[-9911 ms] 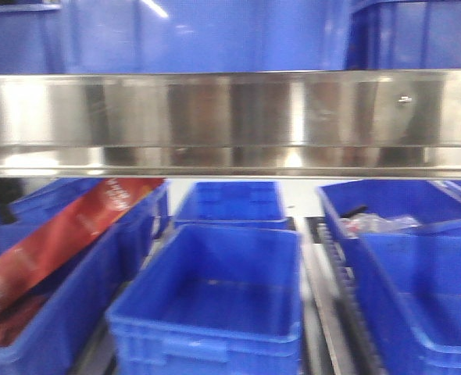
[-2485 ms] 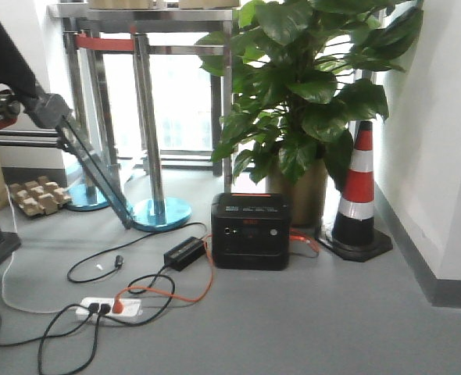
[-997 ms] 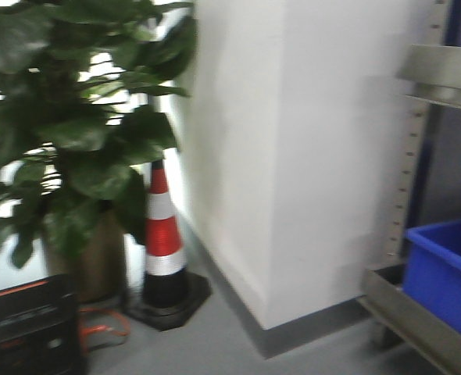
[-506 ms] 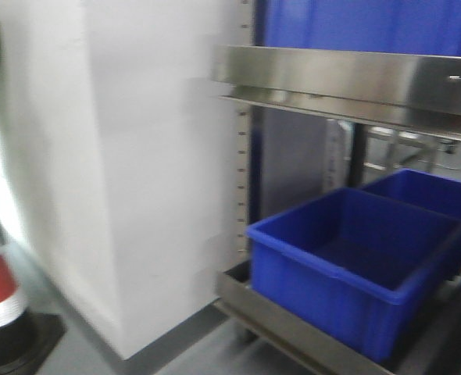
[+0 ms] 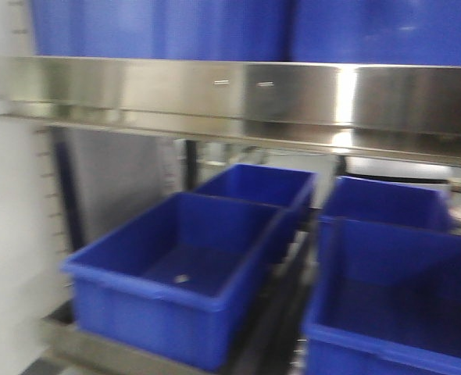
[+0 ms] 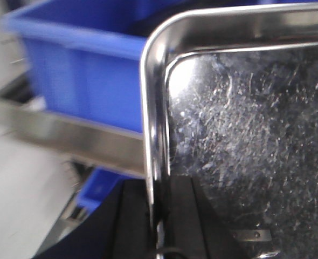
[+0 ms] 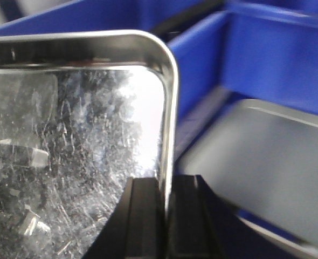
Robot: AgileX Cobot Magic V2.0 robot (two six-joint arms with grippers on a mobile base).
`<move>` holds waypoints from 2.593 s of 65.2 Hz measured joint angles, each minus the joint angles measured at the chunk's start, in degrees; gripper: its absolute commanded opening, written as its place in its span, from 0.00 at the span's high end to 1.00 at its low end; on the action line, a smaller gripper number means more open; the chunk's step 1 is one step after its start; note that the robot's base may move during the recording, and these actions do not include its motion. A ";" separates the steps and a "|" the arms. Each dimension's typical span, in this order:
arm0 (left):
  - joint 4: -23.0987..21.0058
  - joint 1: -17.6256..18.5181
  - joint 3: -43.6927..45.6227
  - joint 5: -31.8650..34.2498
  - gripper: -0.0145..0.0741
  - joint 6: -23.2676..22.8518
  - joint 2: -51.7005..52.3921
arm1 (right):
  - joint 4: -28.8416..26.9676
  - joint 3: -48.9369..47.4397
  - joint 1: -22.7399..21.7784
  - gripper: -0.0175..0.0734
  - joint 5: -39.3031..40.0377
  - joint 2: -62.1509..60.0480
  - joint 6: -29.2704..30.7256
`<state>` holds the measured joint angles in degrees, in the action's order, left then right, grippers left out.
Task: Stack silver trays without gaps
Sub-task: 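Drive to the target shelf holding the tray above the other tray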
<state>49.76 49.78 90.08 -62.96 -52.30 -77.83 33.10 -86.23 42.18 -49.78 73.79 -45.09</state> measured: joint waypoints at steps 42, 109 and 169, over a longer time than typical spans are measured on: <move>0.00 0.00 0.00 0.00 0.86 0.00 0.00 | 0.09 0.00 -0.09 0.82 0.00 0.00 0.00; 0.00 0.00 0.00 0.00 0.86 0.00 0.00 | 0.09 0.00 -0.09 0.82 0.00 0.00 0.00; -0.22 0.00 0.00 0.11 0.86 0.12 0.00 | 0.12 0.00 -0.09 0.82 -1.79 0.10 0.00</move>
<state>49.54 49.78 90.08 -62.85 -52.18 -77.83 33.22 -86.23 42.08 -51.56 73.90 -45.09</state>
